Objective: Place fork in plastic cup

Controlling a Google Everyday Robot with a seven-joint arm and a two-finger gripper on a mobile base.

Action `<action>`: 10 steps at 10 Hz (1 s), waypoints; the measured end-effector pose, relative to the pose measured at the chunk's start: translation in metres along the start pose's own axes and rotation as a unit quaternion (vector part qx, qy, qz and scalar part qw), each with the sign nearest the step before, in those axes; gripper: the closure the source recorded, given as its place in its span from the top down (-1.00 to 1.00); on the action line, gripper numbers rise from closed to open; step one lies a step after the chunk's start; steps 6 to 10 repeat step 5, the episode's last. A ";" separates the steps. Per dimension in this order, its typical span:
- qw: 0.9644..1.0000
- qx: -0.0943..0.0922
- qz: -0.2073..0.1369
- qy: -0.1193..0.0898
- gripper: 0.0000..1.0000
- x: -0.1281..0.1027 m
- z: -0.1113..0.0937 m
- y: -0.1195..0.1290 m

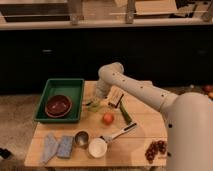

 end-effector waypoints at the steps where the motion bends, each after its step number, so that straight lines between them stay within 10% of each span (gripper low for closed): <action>1: 1.000 0.000 -0.002 -0.001 0.60 -0.001 0.000 0.000; 10: 1.000 0.000 -0.006 -0.003 0.60 0.000 -0.002 0.000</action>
